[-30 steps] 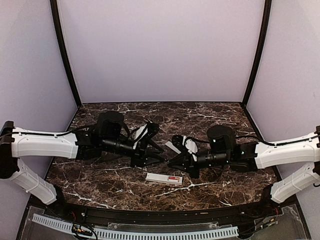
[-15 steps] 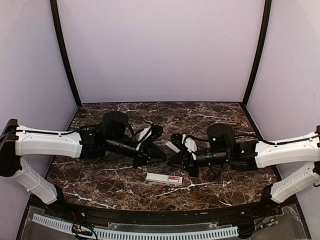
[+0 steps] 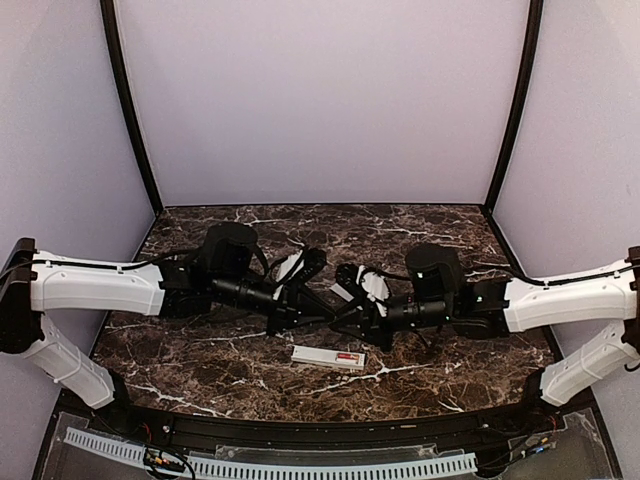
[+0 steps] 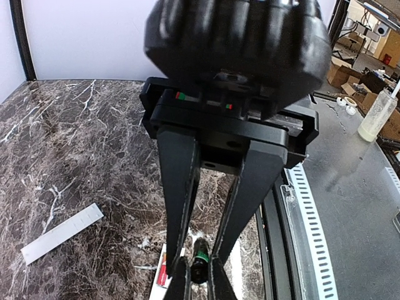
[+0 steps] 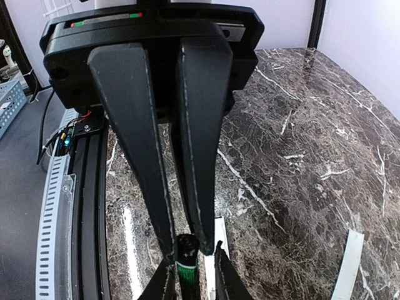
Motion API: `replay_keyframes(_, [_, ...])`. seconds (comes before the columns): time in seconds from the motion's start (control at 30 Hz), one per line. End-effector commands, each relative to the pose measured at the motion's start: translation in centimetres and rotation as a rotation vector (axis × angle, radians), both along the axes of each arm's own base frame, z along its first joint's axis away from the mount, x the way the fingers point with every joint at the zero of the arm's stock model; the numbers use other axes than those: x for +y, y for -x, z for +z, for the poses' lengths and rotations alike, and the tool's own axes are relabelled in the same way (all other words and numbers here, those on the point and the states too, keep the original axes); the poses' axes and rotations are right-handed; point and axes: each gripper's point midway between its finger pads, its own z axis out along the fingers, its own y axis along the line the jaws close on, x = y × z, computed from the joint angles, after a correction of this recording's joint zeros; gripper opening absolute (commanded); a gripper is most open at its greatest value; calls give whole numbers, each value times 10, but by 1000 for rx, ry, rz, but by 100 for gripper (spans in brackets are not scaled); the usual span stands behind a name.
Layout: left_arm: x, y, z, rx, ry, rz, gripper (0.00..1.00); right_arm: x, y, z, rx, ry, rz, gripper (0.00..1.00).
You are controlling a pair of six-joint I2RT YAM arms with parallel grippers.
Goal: Load the batteries into the remote control
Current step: Pass from the right arm to the left, then pass from the left arm to the right, then place the battery in the battery compartment.
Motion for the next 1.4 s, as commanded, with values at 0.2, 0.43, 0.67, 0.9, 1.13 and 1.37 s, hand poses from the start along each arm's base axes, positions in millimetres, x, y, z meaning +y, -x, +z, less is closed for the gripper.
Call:
replay_keyframes(0.2, [-2,-3,0,-31,-16,26,0,13,-5,19,-4,-38,-6,19])
replay_keyframes(0.43, [-1,-5,-10,-48,-56,26,0,12,-3,16,21,-13,-5,7])
replay_keyframes(0.67, [8,-10,-26,-107,-129,43,70,-2,-9,-24,67,98,-33,0])
replay_keyframes(0.9, [48,-23,-71,-209,-371,39,77,3,-10,-77,77,180,9,0])
replay_keyframes(1.13, [70,-22,-118,-266,-483,-13,80,0,-17,-108,85,231,32,0])
replay_keyframes(1.37, [66,-26,-136,-204,-540,-14,80,-7,-13,-126,103,279,34,0])
